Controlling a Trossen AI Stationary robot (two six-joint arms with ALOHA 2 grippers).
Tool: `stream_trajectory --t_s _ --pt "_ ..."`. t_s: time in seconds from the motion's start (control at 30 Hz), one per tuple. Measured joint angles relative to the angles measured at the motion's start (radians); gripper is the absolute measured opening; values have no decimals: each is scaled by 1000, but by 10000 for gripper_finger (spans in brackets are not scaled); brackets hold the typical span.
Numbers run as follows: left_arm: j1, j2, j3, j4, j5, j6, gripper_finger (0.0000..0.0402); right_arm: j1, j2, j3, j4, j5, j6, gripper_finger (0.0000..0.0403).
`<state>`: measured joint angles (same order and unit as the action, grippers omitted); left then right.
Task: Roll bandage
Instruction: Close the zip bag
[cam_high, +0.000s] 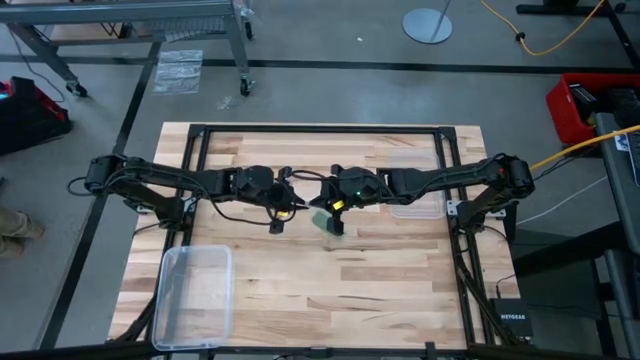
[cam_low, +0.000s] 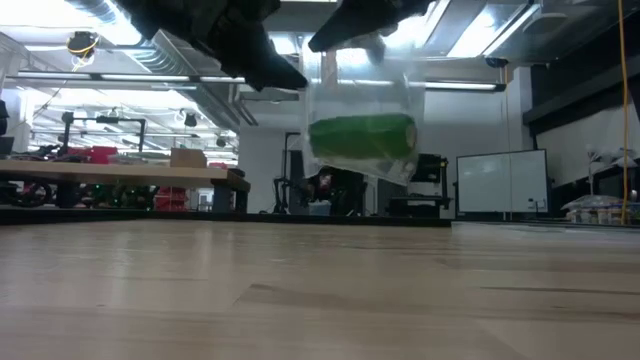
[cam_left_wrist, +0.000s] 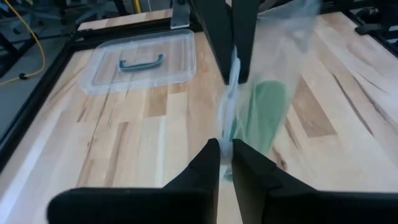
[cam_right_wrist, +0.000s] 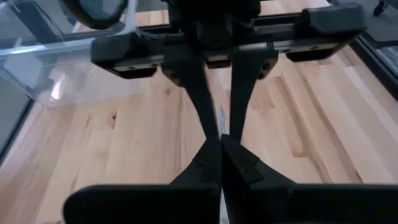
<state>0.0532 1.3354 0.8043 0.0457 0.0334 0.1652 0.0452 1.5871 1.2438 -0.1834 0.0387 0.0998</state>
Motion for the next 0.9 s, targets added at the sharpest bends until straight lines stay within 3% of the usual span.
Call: stream_trajectory --t_s 0.13,0.9 --pt "0 0 0 7 2 20 7 0 0 0 8 -6 0 0" --pt "0 -3 5 -17 7 14 26 0 -86 -5 69 109 -9 0"
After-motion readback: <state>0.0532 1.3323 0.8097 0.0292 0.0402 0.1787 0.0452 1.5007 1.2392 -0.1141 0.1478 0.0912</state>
